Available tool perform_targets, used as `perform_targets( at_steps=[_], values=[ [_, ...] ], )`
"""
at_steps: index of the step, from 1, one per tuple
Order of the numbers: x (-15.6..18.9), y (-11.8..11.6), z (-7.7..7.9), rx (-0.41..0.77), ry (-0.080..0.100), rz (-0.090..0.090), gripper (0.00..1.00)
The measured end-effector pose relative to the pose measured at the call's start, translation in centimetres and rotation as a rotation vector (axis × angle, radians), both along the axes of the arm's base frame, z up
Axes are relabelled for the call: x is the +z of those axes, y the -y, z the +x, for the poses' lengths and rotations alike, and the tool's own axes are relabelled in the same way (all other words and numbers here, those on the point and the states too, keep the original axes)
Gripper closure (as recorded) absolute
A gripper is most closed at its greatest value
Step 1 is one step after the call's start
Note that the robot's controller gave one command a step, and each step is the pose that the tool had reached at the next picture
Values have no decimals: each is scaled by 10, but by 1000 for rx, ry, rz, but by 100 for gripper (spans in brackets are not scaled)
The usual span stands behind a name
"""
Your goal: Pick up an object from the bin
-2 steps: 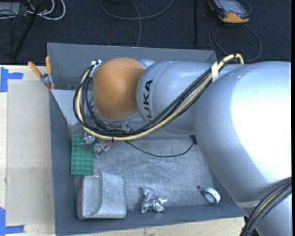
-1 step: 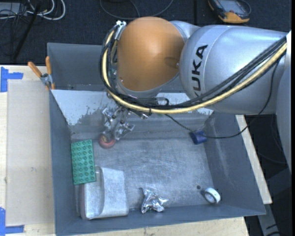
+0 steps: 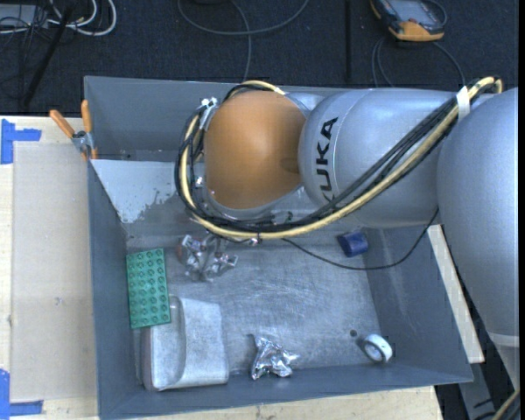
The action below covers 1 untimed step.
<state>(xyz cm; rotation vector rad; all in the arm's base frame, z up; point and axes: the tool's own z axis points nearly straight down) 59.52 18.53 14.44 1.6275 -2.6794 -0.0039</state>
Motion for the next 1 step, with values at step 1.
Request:
perform_targets(
  at_steps=[1],
  values=[
    [4,0,2,-3,6,3,0]
  ],
)
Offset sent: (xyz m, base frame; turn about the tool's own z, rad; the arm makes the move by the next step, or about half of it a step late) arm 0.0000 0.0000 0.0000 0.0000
